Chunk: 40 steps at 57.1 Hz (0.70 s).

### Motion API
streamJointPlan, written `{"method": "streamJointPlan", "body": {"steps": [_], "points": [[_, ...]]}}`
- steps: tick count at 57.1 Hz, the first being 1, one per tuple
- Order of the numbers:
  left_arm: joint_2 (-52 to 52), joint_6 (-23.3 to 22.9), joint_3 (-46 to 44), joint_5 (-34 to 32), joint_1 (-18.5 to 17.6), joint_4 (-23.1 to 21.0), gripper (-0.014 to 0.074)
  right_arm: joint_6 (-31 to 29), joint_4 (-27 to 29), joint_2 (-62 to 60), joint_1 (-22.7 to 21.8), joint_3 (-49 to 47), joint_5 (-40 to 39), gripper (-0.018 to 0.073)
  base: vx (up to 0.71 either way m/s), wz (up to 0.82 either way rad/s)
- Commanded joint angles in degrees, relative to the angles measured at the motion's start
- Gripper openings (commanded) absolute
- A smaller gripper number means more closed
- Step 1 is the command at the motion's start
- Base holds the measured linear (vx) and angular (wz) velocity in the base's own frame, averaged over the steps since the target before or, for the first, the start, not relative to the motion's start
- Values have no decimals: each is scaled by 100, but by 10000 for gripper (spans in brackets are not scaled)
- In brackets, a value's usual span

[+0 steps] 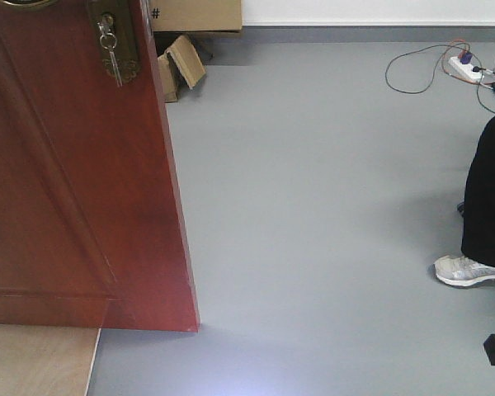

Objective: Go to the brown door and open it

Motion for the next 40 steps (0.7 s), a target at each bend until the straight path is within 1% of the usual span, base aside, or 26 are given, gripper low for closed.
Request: {"method": "streamJointPlan", "body": {"steps": [1, 10, 40], "points": [[-384, -104, -122, 299, -37, -151, -6, -31, -34, -63, -27, 21, -461, 0, 0, 0], [-454, -104, -77, 674, -16, -151, -6, -31, -34, -63, -27, 21, -455, 0, 0, 0], [-454, -104, -77, 682, -16, -138, -6, -31, -34, -63, -27, 21, -429, 0, 0, 0]]}}
